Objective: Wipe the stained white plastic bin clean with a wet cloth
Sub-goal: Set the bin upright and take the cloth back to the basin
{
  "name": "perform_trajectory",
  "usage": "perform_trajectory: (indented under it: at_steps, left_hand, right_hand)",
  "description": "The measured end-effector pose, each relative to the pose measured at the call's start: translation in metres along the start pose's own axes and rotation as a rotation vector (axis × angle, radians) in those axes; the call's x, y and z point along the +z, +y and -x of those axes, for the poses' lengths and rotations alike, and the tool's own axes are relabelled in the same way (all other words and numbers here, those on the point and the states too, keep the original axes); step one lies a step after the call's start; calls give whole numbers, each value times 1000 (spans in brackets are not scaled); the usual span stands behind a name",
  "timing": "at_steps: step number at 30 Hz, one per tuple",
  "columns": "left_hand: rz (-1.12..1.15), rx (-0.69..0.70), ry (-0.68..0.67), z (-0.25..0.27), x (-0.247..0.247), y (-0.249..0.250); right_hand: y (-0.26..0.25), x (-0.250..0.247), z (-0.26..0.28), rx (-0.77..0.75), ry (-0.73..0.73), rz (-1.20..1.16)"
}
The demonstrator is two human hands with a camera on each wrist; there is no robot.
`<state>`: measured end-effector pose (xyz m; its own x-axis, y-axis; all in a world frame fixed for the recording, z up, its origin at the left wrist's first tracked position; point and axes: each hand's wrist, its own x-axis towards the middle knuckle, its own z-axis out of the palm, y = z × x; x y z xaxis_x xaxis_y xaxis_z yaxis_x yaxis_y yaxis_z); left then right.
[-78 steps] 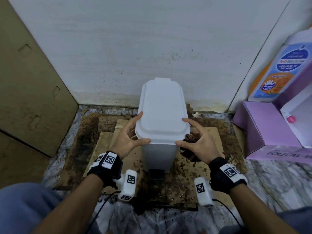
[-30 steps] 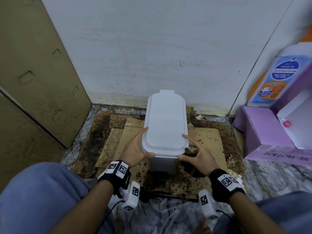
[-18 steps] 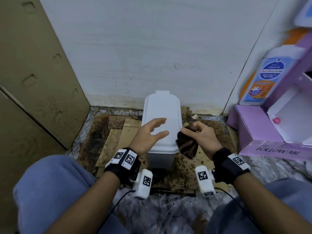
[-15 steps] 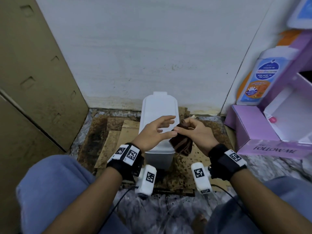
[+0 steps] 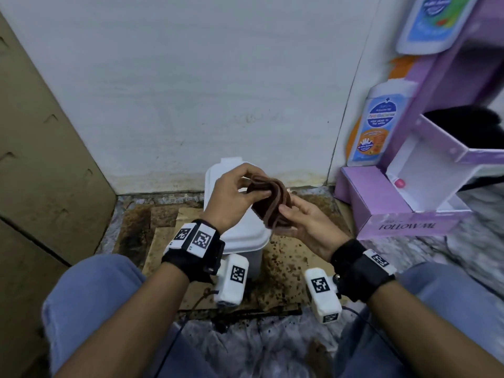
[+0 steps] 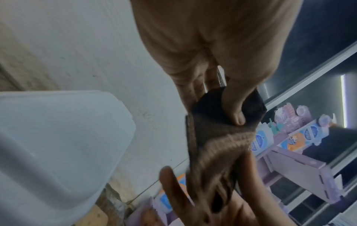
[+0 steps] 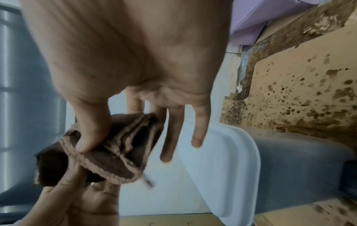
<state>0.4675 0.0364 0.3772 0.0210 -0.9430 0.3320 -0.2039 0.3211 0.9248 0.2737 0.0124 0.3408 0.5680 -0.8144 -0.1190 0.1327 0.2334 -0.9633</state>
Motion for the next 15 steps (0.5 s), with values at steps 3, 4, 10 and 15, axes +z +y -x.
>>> perform_trajectory:
  at_steps: [3,4,10,15]
  left_hand:
    - [125,-126,-191,-2,7,10]
    - [172,-178,-265,-3,10,13]
    - [650,-360,-576,-6,52,31]
    - [706,-435,-649,-22,106,46]
  right_hand:
    - [-16,-6,14,-82,73,-43]
    - [-24,-11,19,-93,75,-53]
    - [-76,-45,60,-97,16,-12]
    - [-102,-82,101,-94,83,68]
